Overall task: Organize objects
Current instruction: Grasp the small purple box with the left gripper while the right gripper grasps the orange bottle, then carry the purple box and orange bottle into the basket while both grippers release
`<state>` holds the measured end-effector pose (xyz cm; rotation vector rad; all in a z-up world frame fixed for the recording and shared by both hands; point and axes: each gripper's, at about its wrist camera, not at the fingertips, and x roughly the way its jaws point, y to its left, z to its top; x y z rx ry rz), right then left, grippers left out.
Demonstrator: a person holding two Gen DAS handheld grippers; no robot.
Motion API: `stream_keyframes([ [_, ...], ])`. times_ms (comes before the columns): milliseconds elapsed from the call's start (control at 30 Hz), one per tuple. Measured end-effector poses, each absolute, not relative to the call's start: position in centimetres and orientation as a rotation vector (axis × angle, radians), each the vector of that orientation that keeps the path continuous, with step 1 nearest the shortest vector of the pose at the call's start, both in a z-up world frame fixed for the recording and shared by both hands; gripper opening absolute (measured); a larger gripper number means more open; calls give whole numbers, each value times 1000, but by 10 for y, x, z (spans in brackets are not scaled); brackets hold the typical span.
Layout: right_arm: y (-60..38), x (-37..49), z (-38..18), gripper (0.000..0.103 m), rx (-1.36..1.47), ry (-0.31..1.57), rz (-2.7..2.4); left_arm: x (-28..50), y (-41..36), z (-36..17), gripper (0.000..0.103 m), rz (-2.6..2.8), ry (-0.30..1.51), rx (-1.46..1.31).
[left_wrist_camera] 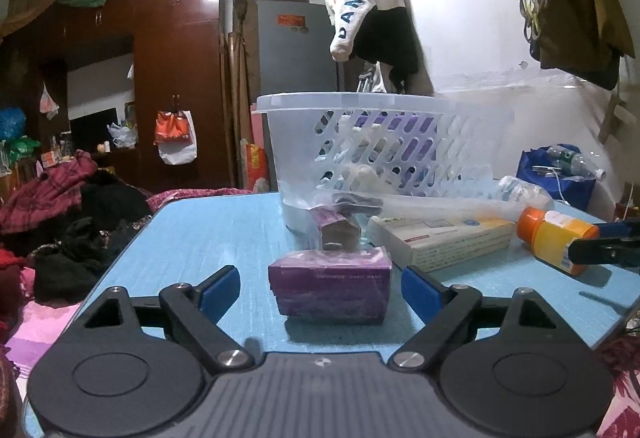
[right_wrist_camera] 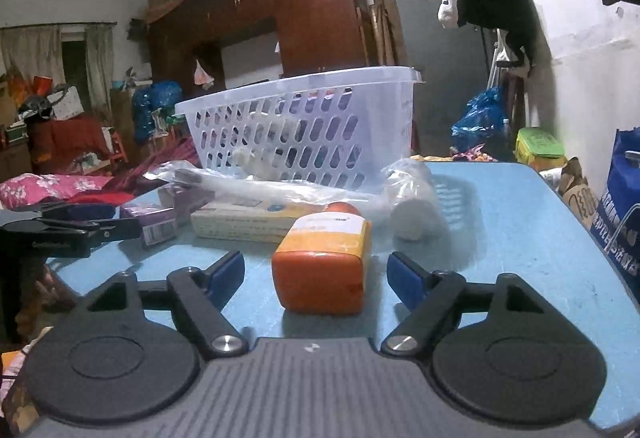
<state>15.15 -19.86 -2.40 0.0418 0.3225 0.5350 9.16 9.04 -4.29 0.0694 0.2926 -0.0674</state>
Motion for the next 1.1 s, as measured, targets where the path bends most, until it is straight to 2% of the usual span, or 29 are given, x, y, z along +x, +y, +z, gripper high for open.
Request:
stream_keyframes([
  [300, -193, 150, -27, 71, 10, 315, 502, 96, 85, -46, 90, -53, 295, 69],
  [333, -193, 150, -27, 71, 6, 316, 498, 95, 85, -45, 88, -51, 292, 66],
  [400, -194, 150, -27, 68, 6, 316, 500, 96, 85, -46, 74, -55, 293, 64],
  [433, -195, 150, -26, 66, 6, 315, 499, 96, 85, -47, 71, -64, 297, 64],
  [500, -194, 149, -26, 56, -13, 313, 489, 95, 85, -47, 70, -61, 291, 65],
  [767, -200, 137, -20, 55, -28, 254, 507, 74, 91, -43, 69, -66, 205, 61],
  [1100, -218, 128, 10, 54, 2, 187, 522, 66, 99, -14, 69, -101, 132, 21],
])
